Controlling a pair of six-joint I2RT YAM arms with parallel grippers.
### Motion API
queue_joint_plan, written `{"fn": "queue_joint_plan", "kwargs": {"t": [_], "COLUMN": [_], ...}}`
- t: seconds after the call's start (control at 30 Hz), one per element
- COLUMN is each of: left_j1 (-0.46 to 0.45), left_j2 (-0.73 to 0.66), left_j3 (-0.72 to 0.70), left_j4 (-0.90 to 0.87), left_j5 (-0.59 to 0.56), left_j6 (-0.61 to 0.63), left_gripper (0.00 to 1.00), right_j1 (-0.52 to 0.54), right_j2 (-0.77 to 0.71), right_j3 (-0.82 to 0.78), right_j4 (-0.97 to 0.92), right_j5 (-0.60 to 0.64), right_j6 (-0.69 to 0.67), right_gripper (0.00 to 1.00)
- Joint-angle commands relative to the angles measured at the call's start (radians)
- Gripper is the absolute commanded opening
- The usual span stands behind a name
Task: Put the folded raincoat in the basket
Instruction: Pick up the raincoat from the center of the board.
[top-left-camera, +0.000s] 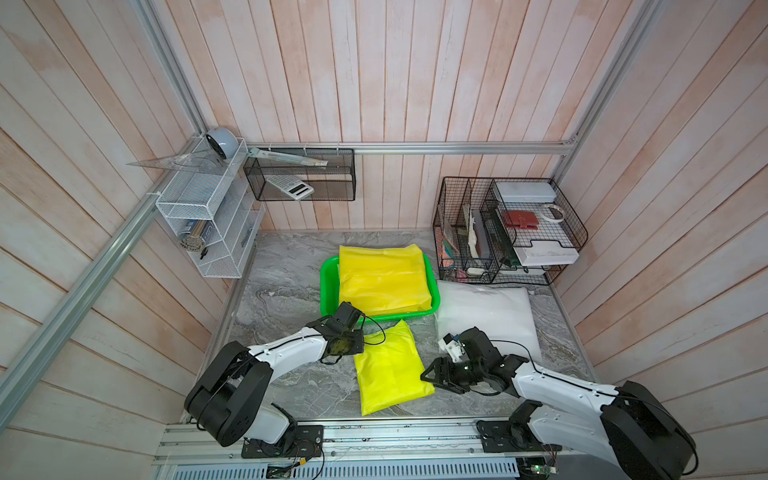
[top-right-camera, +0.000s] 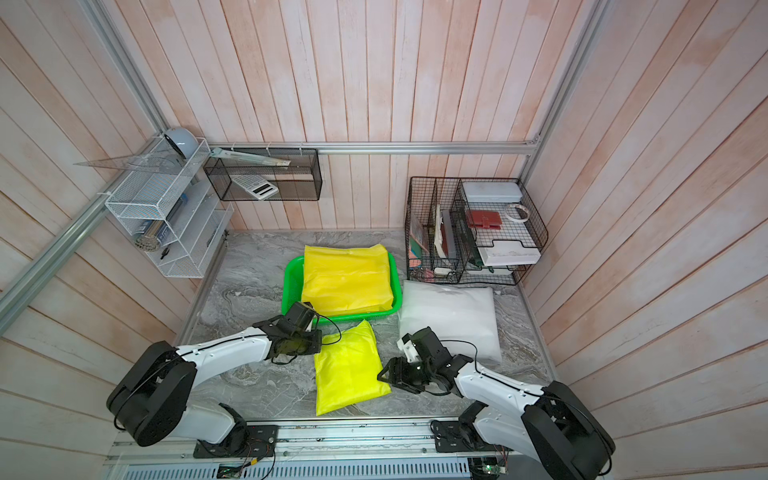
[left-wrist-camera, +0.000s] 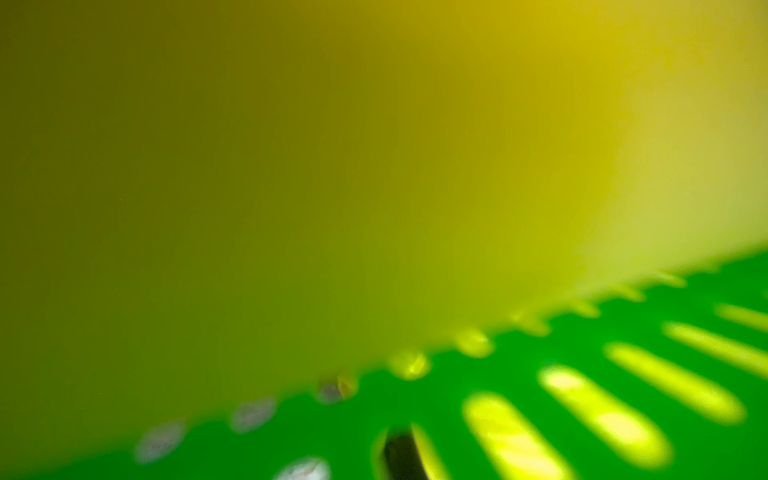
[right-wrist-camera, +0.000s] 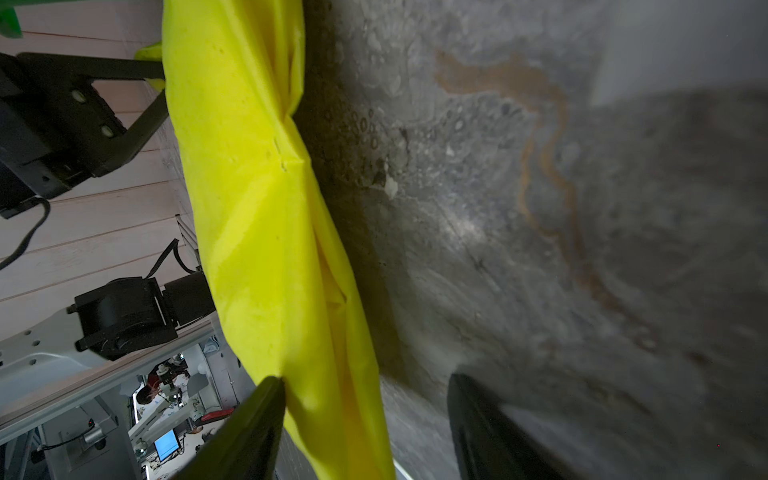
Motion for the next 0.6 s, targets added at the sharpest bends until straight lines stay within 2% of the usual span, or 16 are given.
{"fn": "queue_joint_plan", "kwargs": {"t": [0.0, 0.3, 0.47, 0.57], "left_j1": [0.002, 0.002, 0.002, 0.002], "left_j2": [0.011, 0.015, 0.002, -0.014], "left_j3": [-0.009, -0.013, -0.011, -0.011], "left_j4": [-0.024, -0.012, -0.017, -0.019], "left_j5": [0.004, 0.015, 0.015, 0.009], "left_j6": [-0.010, -0.016, -0.017, -0.020], "left_gripper": [0.00, 0.00, 0.00, 0.00], "right_j1": [0.009, 0.027, 0.028, 0.029], "right_j2": [0.029, 0.029, 0.036, 0.054], "right_j3": [-0.009, -0.032, -0.043, -0.043], "right_j4": [-0.081, 0.006, 0.062, 0.097], "right_j5": [-0.010, -0.037, -0.054, -0.072], "right_j6": [-0.027, 0.017, 0.050, 0.063], "right_gripper": [0.69, 0.52, 0.30, 0.24]}}
